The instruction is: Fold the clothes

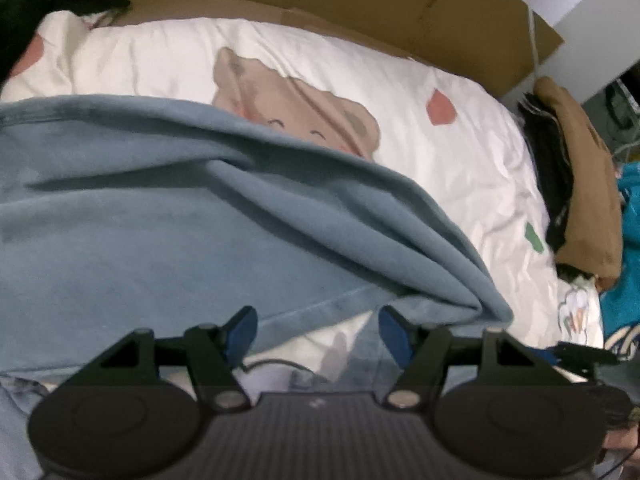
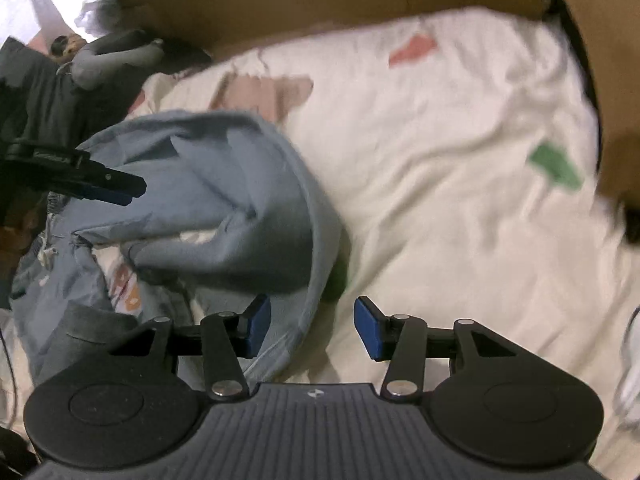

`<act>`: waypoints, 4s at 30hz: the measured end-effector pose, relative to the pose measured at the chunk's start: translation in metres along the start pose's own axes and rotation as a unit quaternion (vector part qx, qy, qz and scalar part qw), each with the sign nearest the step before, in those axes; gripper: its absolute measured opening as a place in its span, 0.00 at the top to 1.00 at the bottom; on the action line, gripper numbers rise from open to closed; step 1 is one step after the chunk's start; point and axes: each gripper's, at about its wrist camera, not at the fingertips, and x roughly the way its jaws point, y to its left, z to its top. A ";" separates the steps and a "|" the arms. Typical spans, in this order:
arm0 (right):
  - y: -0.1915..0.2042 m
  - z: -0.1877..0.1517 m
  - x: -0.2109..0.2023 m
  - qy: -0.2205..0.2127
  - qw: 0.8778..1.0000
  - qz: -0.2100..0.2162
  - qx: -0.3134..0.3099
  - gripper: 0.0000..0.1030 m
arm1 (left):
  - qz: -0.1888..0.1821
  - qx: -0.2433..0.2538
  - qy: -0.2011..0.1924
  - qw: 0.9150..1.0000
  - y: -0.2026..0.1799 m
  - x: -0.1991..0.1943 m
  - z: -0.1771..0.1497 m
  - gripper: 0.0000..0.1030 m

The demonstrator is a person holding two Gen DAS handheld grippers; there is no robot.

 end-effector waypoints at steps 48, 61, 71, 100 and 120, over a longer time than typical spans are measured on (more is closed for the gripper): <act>-0.048 0.072 -0.027 -0.045 0.986 -0.154 -0.053 0.99 | 0.033 -0.038 0.011 0.999 0.040 -0.005 0.007 0.34; -0.049 0.134 -0.025 -0.039 0.953 -0.241 -0.180 0.99 | 0.081 -0.092 -0.010 0.992 0.090 -0.008 -0.001 0.34; -0.050 0.199 0.013 -0.017 0.923 -0.296 -0.246 0.99 | 0.089 -0.113 -0.027 0.989 0.120 -0.015 -0.013 0.34; -0.081 0.291 0.118 0.031 0.893 -0.353 -0.278 0.99 | 0.157 -0.228 -0.145 0.950 0.254 -0.031 0.065 0.33; -0.076 0.278 0.133 0.019 0.888 -0.361 -0.285 0.75 | 0.194 -0.203 -0.133 0.950 0.234 -0.015 0.089 0.21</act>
